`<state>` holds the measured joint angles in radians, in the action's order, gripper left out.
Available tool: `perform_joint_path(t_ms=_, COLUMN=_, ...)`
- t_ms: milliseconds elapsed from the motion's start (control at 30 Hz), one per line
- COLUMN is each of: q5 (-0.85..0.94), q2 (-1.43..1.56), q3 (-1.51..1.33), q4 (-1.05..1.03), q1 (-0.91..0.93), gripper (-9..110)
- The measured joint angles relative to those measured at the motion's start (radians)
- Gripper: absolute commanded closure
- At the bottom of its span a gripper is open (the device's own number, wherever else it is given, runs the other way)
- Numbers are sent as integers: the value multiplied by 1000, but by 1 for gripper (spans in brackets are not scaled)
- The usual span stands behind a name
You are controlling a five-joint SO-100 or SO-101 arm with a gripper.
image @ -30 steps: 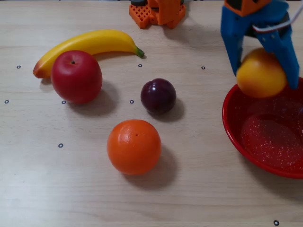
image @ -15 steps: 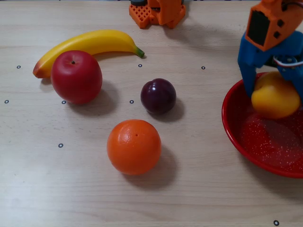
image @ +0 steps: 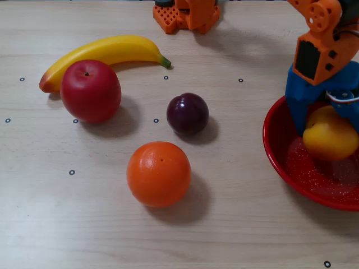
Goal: Put peach in the red bowl.
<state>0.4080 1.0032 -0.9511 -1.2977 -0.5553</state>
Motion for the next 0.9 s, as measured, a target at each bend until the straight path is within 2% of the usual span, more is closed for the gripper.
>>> perform_joint_path(t_ms=133, q5=18, q2=-2, q3=0, q4=38, q1=0, gripper=68)
perform_joint_path(t_ms=467, q5=75, q2=-37, q3=0, q4=100, q1=9, gripper=59)
perform_joint_path(t_ms=900, q5=89, q2=-34, q3=2, q4=115, q1=64, gripper=61)
